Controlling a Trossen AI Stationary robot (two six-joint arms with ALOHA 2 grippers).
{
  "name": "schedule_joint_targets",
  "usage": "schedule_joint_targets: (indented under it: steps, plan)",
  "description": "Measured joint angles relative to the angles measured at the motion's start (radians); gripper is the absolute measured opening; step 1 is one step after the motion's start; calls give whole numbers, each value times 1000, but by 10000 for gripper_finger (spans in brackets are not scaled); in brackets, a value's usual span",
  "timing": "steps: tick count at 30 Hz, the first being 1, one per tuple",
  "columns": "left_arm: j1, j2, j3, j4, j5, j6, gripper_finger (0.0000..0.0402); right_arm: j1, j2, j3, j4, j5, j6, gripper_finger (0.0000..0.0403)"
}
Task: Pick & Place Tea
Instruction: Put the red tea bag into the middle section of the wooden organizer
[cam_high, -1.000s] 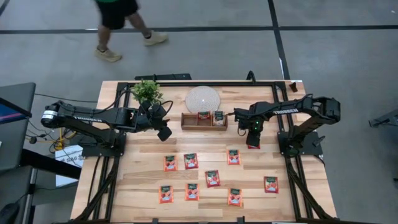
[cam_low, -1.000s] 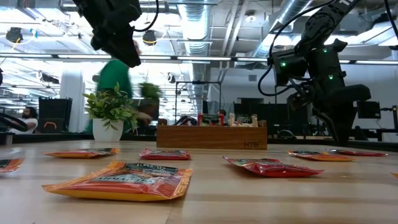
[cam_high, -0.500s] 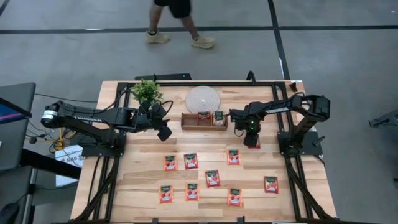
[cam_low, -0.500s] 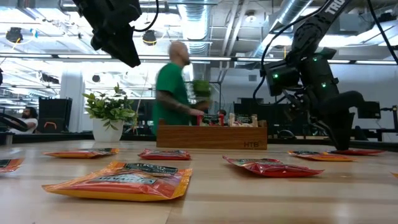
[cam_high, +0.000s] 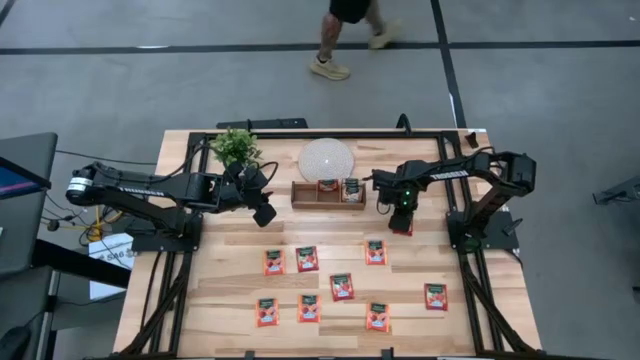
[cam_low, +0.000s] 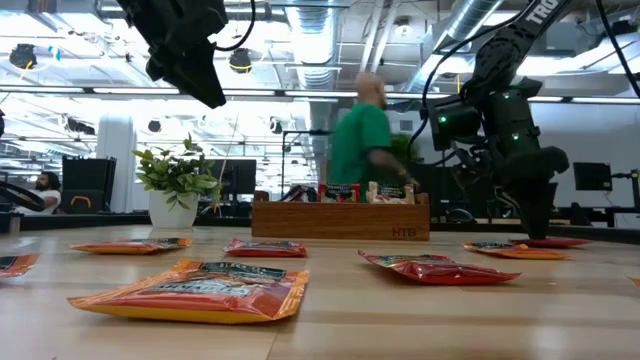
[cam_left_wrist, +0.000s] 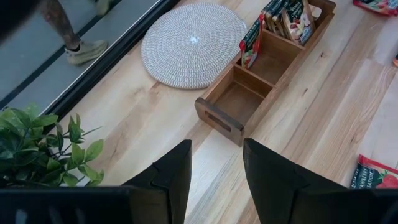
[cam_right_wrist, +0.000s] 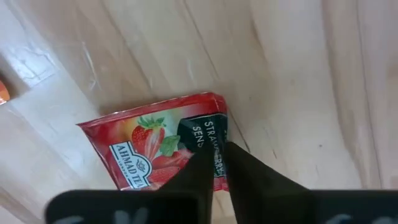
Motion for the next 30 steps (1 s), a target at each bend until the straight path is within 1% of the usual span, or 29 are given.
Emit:
schedule_joint_targets:
  steps: [3,6,11,20,25,30]
  plan:
    - [0,0,0,0,0,0,137,0,-4,-1,0,2,0,4]
    - [0,0,0,0,0,0,138,0,-15,-3,0,2,21,8]
    - [0,0,0,0,0,0,138,11,-55,-6,-13,5,50,2]
    - [0,0,0,0,0,0,138,88,-161,0,-135,32,125,0]
    - [0,0,0,0,0,0,138,158,-211,68,-228,55,180,0]
    - [0,0,0,1,0,0,138,228,-222,185,-308,84,203,0]
